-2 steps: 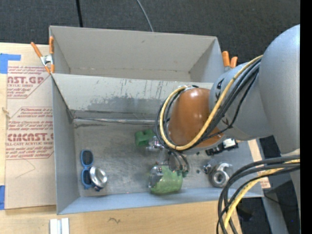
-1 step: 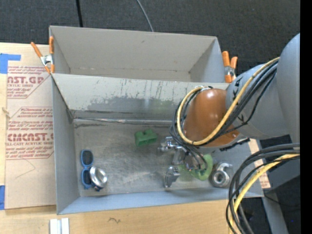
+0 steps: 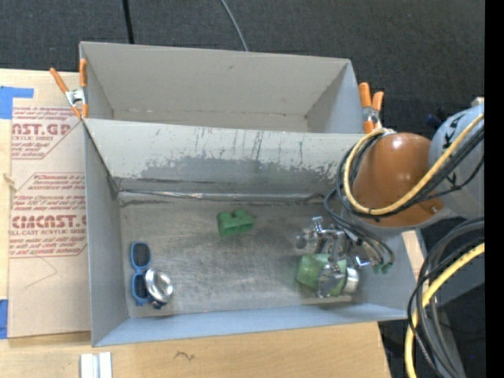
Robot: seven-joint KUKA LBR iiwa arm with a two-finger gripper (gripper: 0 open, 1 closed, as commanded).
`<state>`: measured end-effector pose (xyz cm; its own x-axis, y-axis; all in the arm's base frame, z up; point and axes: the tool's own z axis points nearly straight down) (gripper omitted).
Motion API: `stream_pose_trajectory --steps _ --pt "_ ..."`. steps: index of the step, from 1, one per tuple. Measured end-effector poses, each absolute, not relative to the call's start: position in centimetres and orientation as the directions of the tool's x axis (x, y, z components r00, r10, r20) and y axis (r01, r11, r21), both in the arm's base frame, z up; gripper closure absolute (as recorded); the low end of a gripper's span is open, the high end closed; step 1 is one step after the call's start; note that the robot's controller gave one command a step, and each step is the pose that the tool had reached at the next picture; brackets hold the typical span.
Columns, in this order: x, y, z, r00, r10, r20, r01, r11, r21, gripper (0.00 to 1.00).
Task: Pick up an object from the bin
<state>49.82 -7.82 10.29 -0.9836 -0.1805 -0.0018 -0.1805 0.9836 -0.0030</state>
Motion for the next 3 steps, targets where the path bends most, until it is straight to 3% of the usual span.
stream_pose_trajectory --steps 1,2,3 --pt "49.8 -7.3 10.2 -0.983 -0.185 -0.001 -0.185 0.983 0.003 1.0" --pt "49.8 -7.4 10.2 -0.983 -0.185 0.0 -0.185 0.983 0.002 0.0" --pt "48.3 -6.3 20.0 -0.968 -0.25 -0.008 -0.25 0.968 -0.002 0.0"
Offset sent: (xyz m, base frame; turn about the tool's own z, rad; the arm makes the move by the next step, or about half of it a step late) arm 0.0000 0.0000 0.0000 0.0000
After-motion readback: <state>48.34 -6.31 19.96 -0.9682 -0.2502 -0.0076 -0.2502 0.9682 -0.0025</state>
